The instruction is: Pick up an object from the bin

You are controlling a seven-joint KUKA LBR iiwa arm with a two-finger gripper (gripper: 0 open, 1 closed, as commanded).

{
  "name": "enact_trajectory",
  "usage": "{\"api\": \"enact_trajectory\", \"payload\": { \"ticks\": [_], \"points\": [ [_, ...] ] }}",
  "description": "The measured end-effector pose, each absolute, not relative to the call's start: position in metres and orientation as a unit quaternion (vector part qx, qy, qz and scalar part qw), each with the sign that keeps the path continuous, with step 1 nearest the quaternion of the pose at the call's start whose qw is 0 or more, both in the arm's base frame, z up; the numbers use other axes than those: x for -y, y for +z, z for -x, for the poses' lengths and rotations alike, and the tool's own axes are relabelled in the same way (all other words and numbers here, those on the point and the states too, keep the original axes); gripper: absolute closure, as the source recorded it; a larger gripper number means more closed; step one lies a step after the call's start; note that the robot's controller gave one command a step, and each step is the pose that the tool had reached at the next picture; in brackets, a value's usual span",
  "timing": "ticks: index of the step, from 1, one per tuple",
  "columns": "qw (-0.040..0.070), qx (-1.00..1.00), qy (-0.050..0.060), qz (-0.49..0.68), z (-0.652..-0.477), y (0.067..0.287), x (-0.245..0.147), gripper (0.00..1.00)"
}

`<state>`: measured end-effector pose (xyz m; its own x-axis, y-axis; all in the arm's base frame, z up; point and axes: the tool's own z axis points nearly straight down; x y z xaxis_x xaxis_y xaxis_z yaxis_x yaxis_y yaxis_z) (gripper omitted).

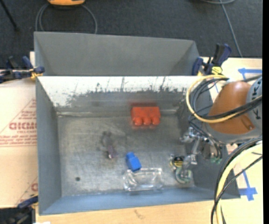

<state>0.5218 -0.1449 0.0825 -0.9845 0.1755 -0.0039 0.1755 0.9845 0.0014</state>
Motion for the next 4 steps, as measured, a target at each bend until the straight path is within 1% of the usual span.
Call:
{"api": "enact_trajectory", "payload": {
  "ticks": [1, 2, 3, 4],
  "points": [
    [0.008, -0.992, 0.001, -0.130, -0.507, 0.083, 0.151, 0.00],
    [0.009, -0.994, 0.001, -0.110, -0.490, 0.079, 0.159, 0.00],
    [-0.003, -0.998, 0.002, -0.057, -0.534, 0.073, 0.163, 0.00],
    [0.009, -1.000, -0.003, -0.010, -0.501, 0.076, 0.151, 0.00]
  ]
}}
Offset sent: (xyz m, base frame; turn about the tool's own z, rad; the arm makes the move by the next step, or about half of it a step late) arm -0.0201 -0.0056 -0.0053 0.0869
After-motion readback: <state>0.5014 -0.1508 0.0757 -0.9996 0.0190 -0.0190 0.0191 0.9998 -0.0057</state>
